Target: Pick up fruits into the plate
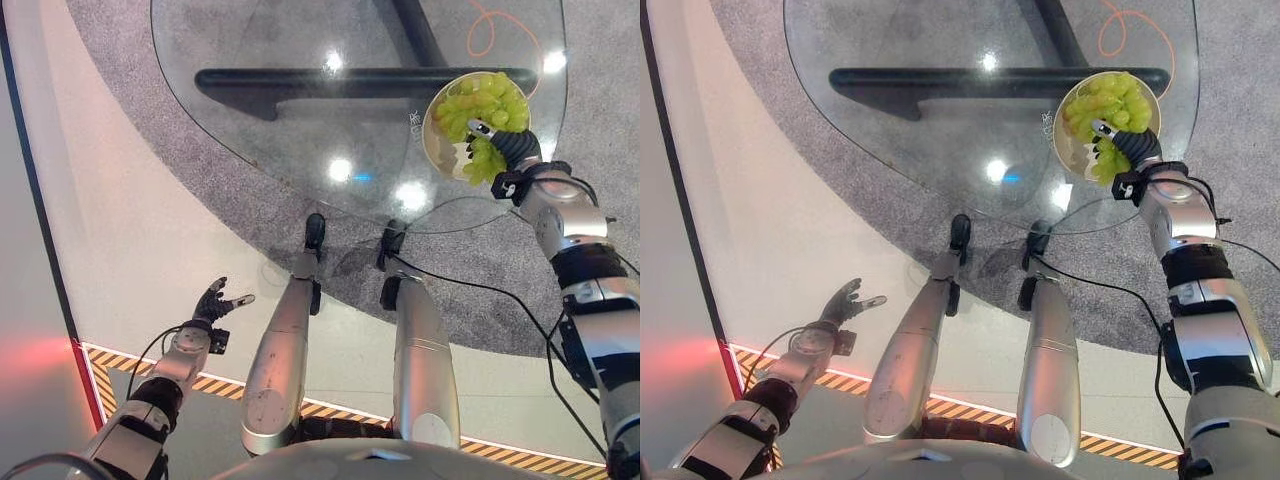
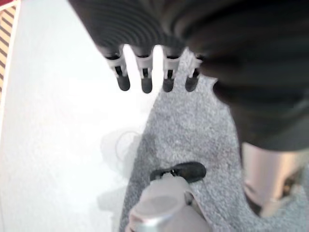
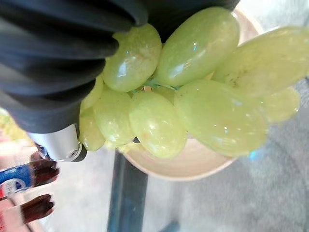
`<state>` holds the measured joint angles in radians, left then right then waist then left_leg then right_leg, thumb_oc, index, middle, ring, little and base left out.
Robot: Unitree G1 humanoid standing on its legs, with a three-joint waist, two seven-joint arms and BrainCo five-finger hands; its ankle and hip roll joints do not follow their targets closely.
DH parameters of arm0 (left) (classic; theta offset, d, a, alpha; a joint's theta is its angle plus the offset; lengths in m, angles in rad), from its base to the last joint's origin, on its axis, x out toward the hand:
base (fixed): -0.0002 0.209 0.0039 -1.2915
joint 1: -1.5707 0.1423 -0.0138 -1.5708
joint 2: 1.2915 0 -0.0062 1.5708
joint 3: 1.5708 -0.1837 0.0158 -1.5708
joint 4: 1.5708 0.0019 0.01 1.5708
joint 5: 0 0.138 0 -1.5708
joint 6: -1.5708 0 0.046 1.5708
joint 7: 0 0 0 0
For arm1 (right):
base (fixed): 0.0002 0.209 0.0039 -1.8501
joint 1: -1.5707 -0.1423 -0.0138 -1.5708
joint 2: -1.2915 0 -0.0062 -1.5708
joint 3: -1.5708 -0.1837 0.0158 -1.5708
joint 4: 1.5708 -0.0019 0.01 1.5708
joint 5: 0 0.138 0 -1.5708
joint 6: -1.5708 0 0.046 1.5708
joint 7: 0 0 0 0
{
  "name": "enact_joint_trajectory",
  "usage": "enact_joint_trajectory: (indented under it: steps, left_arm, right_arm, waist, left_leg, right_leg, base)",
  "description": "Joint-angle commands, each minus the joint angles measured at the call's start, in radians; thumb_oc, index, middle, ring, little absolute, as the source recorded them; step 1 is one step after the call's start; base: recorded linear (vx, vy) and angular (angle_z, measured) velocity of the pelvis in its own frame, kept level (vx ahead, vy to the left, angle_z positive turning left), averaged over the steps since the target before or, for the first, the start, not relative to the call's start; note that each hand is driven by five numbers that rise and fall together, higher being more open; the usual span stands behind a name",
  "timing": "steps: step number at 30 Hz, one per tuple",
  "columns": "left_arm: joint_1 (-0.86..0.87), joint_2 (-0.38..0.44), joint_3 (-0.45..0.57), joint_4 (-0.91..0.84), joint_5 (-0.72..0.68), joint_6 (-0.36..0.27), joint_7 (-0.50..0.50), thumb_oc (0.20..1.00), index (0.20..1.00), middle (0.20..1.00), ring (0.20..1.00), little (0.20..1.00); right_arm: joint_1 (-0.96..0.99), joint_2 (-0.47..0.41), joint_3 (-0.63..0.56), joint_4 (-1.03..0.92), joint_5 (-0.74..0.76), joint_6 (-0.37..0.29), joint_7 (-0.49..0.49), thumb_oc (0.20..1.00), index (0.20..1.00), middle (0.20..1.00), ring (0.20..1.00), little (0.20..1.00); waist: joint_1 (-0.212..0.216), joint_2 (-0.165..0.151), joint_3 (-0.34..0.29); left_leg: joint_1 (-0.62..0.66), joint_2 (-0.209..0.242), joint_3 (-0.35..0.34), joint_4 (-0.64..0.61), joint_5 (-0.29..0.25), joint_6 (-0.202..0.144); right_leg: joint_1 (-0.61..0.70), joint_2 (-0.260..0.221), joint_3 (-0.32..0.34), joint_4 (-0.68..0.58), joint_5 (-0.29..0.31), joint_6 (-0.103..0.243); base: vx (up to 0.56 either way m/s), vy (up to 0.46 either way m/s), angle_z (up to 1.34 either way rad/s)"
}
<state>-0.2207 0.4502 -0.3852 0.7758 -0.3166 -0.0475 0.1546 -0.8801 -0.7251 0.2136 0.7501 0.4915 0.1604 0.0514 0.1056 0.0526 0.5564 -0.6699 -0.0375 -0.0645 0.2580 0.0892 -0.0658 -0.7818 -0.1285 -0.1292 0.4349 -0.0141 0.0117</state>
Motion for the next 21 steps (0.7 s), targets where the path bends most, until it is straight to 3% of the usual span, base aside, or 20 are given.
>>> enact_joint_trajectory:
  steps: [1, 2, 3, 9, 21]
  left_arm:
    - [0.028, 0.009, -0.039, -0.009, -0.027, -0.014, 0.017, 1.0, 1.0, 1.0, 1.0, 1.0]
    - [0.026, 0.011, -0.048, -0.017, -0.025, -0.016, 0.02, 1.0, 1.0, 1.0, 1.0, 1.0]
    - [0.025, 0.016, -0.056, -0.025, -0.03, -0.019, 0.02, 1.0, 1.0, 1.0, 1.0, 1.0]
    - [0.026, 0.025, -0.072, -0.035, -0.057, -0.027, 0.016, 1.0, 1.0, 1.0, 1.0, 1.0]
    - [0.025, 0.033, -0.067, -0.04, -0.061, -0.04, 0.015, 1.0, 1.0, 1.0, 1.0, 1.0]
  right_arm:
    - [-0.014, -0.083, 0.073, 0.081, -0.077, 0.046, -0.042, 0.366, 0.366, 0.366, 0.366, 0.366]
    - [-0.03, -0.088, 0.086, 0.11, -0.085, 0.053, -0.049, 0.526, 0.526, 0.526, 0.526, 0.526]
    - [-0.042, -0.093, 0.092, 0.131, -0.1, 0.066, -0.062, 1.0, 1.0, 1.0, 1.0, 1.0]
    - [-0.062, -0.097, 0.106, 0.171, -0.136, 0.088, -0.099, 1.0, 1.0, 1.0, 1.0, 1.0]
    - [-0.047, -0.107, 0.107, 0.194, -0.177, 0.087, -0.159, 1.0, 1.0, 1.0, 1.0, 1.0]
  waist:
    - [0.002, 0.078, -0.036]
    - [0.006, 0.084, -0.036]
    - [0.009, 0.089, -0.036]
    - [0.013, 0.101, -0.036]
    - [0.01, 0.079, -0.036]
  left_leg:
    - [-0.045, -0.039, 0.024, 0.126, -0.116, 0.037]
    - [-0.049, -0.041, 0.025, 0.123, -0.113, 0.039]
    - [-0.053, -0.043, 0.025, 0.124, -0.112, 0.04]
    - [-0.056, -0.049, 0.024, 0.12, -0.11, 0.045]
    - [-0.024, -0.046, 0.023, 0.096, -0.108, 0.053]
  right_leg:
    - [0.018, 0.011, -0.056, 0.024, -0.027, 0.033]
    - [0.011, 0.012, -0.057, 0.024, -0.025, 0.032]
    - [0.007, 0.012, -0.059, 0.026, -0.024, 0.031]
    - [-0.001, 0.015, -0.058, 0.028, -0.023, 0.03]
    - [0.024, 0.031, -0.054, 0.009, -0.012, 0.034]
  base:
    - [-0.03, 0.02, -0.05]
    - [-0.02, 0.013, -0.04]
    - [0.0, 0.0, 0.0]
    - [0.0, 0.0, 0.0]
    - [0.0, 0.001, 0.0]
